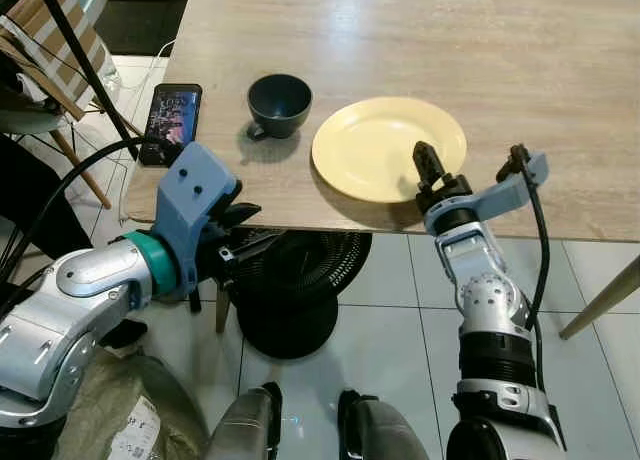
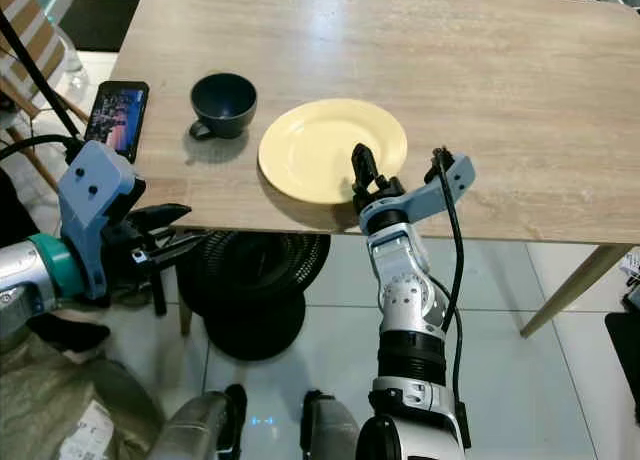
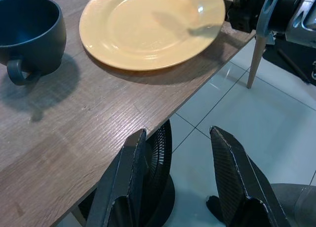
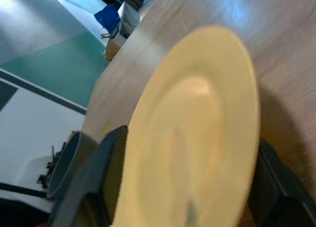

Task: Setting the table

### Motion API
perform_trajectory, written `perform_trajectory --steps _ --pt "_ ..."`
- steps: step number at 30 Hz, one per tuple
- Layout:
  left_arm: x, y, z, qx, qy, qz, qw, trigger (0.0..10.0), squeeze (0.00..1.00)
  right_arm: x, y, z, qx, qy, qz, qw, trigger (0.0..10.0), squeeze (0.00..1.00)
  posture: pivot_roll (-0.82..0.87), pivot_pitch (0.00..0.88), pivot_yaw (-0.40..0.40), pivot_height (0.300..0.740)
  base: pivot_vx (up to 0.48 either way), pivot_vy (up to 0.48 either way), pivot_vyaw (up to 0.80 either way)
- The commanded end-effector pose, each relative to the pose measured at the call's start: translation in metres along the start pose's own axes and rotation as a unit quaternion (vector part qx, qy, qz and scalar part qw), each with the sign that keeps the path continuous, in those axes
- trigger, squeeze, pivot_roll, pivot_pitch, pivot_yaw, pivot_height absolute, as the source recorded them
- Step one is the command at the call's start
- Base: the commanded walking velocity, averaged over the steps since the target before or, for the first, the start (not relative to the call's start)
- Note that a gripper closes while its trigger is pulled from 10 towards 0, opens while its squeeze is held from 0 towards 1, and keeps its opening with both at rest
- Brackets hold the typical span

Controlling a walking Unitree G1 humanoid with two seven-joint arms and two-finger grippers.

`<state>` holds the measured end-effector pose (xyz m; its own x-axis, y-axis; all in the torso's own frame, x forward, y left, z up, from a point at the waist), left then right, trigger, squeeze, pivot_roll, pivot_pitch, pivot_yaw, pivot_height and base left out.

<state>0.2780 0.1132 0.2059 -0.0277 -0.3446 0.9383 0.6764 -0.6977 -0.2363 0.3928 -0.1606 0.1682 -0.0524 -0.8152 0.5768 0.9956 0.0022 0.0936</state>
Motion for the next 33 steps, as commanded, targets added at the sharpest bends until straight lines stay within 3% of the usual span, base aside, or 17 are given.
perform_trajectory --steps 1,2,3,4,10,12,15,17,18,19,21,22,24,25,26,29,33 --pt "0.003 0.000 -0.006 -0.010 0.004 -0.001 1.000 10.0 0.00 0.013 -0.003 0.001 0.007 -0.062 -0.023 0.998 10.0 0.93 0.08 0.118 0.013 0.740 0.000 0.000 0.00" --pt "0.004 0.000 -0.006 -0.010 0.004 -0.002 1.000 10.0 0.00 0.016 -0.003 0.002 0.011 -0.097 -0.026 0.995 10.0 0.93 0.08 0.118 0.013 0.740 0.000 0.000 0.00" --pt "0.004 0.000 -0.006 -0.010 0.004 -0.002 1.000 10.0 0.00 0.016 -0.003 0.002 0.011 -0.097 -0.026 0.995 10.0 0.93 0.08 0.118 0.013 0.740 0.000 0.000 0.00" --pt "0.004 0.000 -0.006 -0.010 0.004 -0.002 1.000 10.0 0.00 0.022 -0.005 0.000 0.015 -0.153 -0.028 0.988 10.0 0.00 0.07 0.119 0.012 0.740 0.000 0.000 0.00" --pt "0.005 0.001 -0.007 -0.010 0.006 -0.005 1.000 10.0 0.00 0.035 -0.011 -0.013 0.007 -0.202 -0.031 0.979 10.0 0.00 0.07 0.122 0.011 0.740 0.000 0.000 0.00" --pt "0.005 0.001 -0.007 -0.010 0.006 -0.005 1.000 10.0 0.00 0.035 -0.011 -0.013 0.007 -0.202 -0.031 0.979 10.0 0.00 0.07 0.122 0.011 0.740 0.000 0.000 0.00" --pt "0.006 0.003 -0.006 -0.009 0.005 -0.009 1.000 10.0 0.00 0.046 -0.015 -0.015 0.021 -0.258 -0.033 0.965 10.0 0.00 0.06 0.122 0.013 0.740 0.000 0.000 0.00" --pt "0.006 0.003 -0.006 -0.009 0.005 -0.009 1.000 10.0 0.00 0.046 -0.015 -0.015 0.021 -0.258 -0.033 0.965 10.0 0.00 0.06 0.122 0.013 0.740 0.000 0.000 0.00" --pt "0.008 0.005 -0.006 -0.008 0.006 -0.012 1.000 10.0 0.00 0.053 -0.019 -0.009 0.043 -0.296 -0.033 0.954 10.0 0.00 0.05 0.121 0.018 0.740 0.000 0.000 0.00" --pt "0.008 0.005 -0.006 -0.008 0.006 -0.012 1.000 10.0 0.00 0.053 -0.019 -0.009 0.043 -0.296 -0.033 0.954 10.0 0.00 0.05 0.121 0.018 0.740 0.000 0.000 0.00" --pt "0.012 0.010 -0.002 -0.001 0.009 -0.025 1.000 10.0 0.00 0.062 -0.030 0.012 0.116 -0.402 -0.025 0.908 10.0 0.00 0.04 0.122 0.020 0.740 0.000 0.000 0.00" --pt "0.012 0.010 -0.002 -0.001 0.009 -0.025 1.000 10.0 0.00 0.062 -0.030 0.012 0.116 -0.402 -0.025 0.908 10.0 0.00 0.04 0.122 0.020 0.740 0.000 0.000 0.00" --pt "0.016 0.014 0.001 0.007 0.012 -0.035 0.999 10.0 0.00 0.066 -0.041 0.027 0.162 -0.472 -0.020 0.866 10.0 0.00 0.03 0.122 0.021 0.740 0.000 0.000 0.00" --pt "0.016 0.014 0.001 0.007 0.012 -0.035 0.999 10.0 0.00 0.066 -0.041 0.027 0.162 -0.472 -0.020 0.866 10.0 0.00 0.03 0.122 0.021 0.740 0.000 0.000 0.00" --pt "0.017 0.016 0.003 0.012 0.013 -0.040 0.999 10.0 0.00 0.067 -0.047 0.030 0.174 -0.488 -0.015 0.855 10.0 0.00 0.03 0.123 0.022 0.740 0.000 0.000 0.00" --pt "0.020 0.020 0.008 0.028 0.016 -0.051 0.998 10.0 0.00 0.068 -0.057 0.032 0.186 -0.504 -0.006 0.844 10.0 0.00 0.03 0.123 0.028 0.740 0.000 0.000 0.00" --pt "0.023 0.027 0.018 0.078 0.026 -0.071 0.994 10.0 0.00 0.074 -0.071 0.022 0.153 -0.511 -0.018 0.845 10.0 0.00 0.02 0.120 0.034 0.740 0.000 0.000 0.00"
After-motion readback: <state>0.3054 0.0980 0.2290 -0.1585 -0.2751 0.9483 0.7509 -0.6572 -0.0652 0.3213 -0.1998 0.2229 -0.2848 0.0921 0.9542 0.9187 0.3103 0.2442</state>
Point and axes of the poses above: a point about 5 cm out from each wrist's last joint towards the gripper, its own y axis pointing out of the wrist towards the gripper, its own x axis along the axis of the wrist's last joint, z = x × y, the point moved 5 cm from there along y, pointing out of the wrist towards the gripper, and after that the axes turned 5 degrees about y, right-handed, at the moved point
